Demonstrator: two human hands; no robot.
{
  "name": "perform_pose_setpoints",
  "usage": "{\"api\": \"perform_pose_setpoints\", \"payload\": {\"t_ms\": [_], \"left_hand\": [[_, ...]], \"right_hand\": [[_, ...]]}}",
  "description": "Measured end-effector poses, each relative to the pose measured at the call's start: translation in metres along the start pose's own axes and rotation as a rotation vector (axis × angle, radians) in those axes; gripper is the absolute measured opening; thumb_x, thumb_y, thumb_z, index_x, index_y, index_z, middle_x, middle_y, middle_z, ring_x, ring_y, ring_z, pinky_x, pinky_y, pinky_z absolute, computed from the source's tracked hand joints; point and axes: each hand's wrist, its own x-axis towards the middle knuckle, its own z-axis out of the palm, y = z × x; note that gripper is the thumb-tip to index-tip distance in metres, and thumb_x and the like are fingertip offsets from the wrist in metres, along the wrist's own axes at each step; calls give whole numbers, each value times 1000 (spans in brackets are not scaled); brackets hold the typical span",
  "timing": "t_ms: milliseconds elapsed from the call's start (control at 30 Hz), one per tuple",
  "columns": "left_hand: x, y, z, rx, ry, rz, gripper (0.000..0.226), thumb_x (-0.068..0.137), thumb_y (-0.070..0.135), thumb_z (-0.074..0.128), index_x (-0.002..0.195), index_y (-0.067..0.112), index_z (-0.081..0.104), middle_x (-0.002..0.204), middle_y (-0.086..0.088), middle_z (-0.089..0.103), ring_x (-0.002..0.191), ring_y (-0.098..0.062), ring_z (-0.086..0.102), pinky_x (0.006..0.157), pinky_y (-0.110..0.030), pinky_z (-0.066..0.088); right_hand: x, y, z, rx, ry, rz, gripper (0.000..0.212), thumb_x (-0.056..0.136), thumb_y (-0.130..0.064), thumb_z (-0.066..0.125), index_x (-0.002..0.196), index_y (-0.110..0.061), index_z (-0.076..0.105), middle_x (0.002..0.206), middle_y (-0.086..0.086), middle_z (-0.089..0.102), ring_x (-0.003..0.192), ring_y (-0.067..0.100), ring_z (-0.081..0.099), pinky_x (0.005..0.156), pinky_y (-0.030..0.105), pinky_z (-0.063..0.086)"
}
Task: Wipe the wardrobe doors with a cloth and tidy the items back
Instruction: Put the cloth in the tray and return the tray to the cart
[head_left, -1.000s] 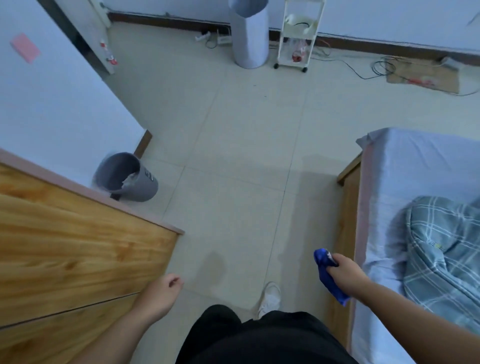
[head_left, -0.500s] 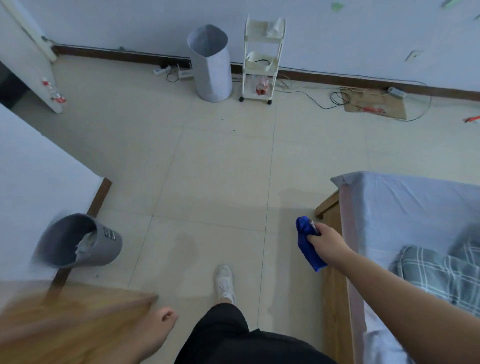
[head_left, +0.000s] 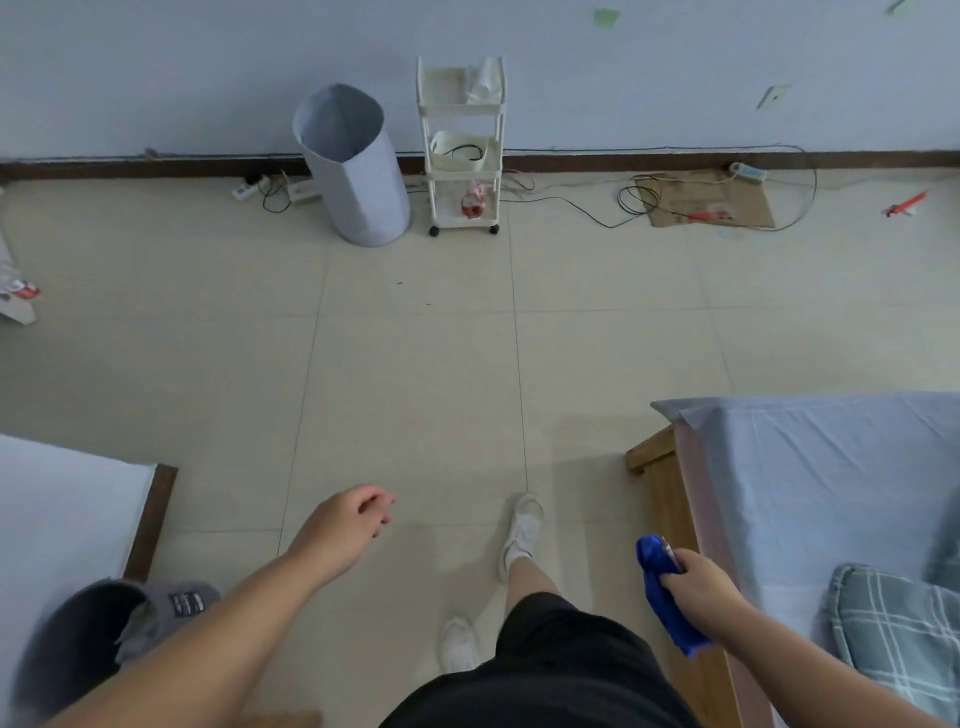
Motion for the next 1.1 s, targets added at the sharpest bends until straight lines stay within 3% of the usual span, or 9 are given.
{"api": "perform_pose_setpoints", "payload": {"t_ms": [167,333,433,567,700,867,1100], "left_hand": [[58,36,-24,62,-21,-58,21,107,34,51,93,41,65,92,12,75,85,-12,71,79,-30,53],[91,44,-44,51,-22,-171,29,104,44,52,92,26,71,86,5,76,79,-17,72,81,-40,58],[111,43,-54,6,-12,-232,28,103,44,55,87,27,71,83,8,76,75,-15,72,80,-38,58],[159,46,-77,-25,-4,-297,23,102,39,60,87,28,73,84,3,77,67,-15,69,78,-37,57],[234,67,-114,-51,-12,-272,19,103,38,59,90,34,73,83,15,76,70,-11,72,76,-30,54],[341,125,-183,-73,-44,-205,22,102,40,57,91,31,73,84,10,76,73,-11,71,71,-30,53],[477,260,-286,-131,-2,-76,19,104,31,58,94,26,73,86,4,76,71,-13,67,65,-29,48]], "right_hand": [[63,-79,-64,0,-44,-72,14,97,-16,50,95,-18,64,83,7,73,79,22,70,72,33,50],[113,-194,-145,-42,-18,-203,18,96,-11,49,82,-18,58,76,6,67,70,18,62,59,30,42],[137,-271,-189,-10,16,-264,17,93,-13,48,81,-15,60,70,7,67,66,21,64,55,28,43],[172,-368,-234,56,51,-321,17,94,-19,47,84,-16,61,76,9,68,71,26,65,61,31,46],[206,-440,-257,85,68,-345,21,96,-24,45,86,-13,61,73,10,69,71,28,66,64,32,50],[239,-482,-272,64,66,-239,17,94,-21,48,91,-13,62,85,16,74,75,29,68,68,35,52],[275,-484,-302,-17,56,-84,22,99,-23,44,85,-15,59,75,5,69,74,24,67,66,32,47]]}}
